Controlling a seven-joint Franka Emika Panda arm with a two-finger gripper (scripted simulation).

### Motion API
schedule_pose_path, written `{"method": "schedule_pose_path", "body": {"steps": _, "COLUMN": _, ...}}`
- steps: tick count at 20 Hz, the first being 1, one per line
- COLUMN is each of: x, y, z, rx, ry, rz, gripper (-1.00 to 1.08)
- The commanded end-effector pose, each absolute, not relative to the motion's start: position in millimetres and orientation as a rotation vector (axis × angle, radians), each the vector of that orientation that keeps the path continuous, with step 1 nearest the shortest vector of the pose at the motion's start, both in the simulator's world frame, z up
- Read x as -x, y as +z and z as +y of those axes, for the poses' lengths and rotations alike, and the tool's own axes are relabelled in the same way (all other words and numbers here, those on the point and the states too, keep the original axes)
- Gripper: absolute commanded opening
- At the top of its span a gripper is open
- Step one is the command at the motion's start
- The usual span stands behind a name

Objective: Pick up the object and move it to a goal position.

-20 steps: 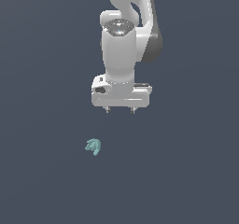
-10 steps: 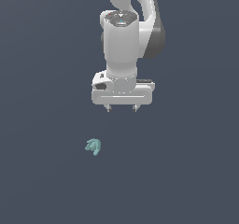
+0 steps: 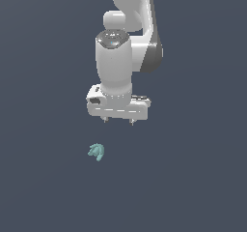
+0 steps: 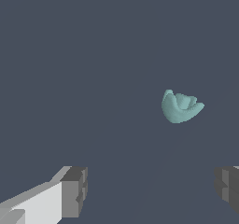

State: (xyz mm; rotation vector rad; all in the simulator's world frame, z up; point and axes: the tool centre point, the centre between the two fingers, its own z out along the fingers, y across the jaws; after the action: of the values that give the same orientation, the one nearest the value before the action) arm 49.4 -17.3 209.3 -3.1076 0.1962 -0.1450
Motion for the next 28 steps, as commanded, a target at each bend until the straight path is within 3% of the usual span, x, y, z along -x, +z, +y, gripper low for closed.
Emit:
{"method": "schedule_pose_path", "body": {"steps": 1, "x": -56, "y": 196, "z": -30, "rx": 3.104, "ry": -0.127, "rz": 0.263, "gripper": 1.0}}
{"method": "schedule_pose_path", "body": {"steps": 15, "x": -84, "y": 106, "z": -109, "rx": 3.064, "ry": -0.02, "rz": 0.665, "gripper": 1.0}}
{"method": "schedule_pose_path", "body": {"steps": 28, "x": -85, "y": 84, "z": -124, "rx": 3.054, "ry": 0.0, "rz": 0.735, "gripper": 1.0}}
